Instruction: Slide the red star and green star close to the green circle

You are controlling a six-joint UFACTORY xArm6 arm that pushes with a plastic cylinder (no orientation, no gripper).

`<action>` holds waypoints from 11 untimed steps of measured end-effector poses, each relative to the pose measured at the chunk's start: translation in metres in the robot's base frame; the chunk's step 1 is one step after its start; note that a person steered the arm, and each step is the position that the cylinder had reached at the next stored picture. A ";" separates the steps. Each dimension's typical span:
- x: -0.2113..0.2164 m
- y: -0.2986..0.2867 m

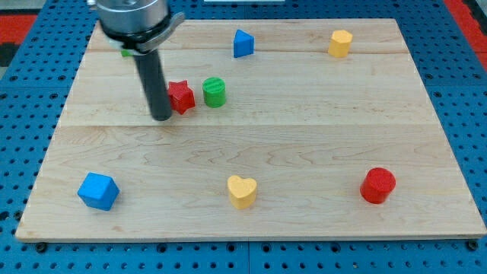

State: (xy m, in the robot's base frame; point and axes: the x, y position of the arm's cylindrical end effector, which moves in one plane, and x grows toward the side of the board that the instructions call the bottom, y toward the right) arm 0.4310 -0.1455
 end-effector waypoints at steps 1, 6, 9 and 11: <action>-0.032 -0.101; -0.132 -0.056; -0.185 -0.085; -0.115 0.017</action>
State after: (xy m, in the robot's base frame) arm 0.3157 -0.1281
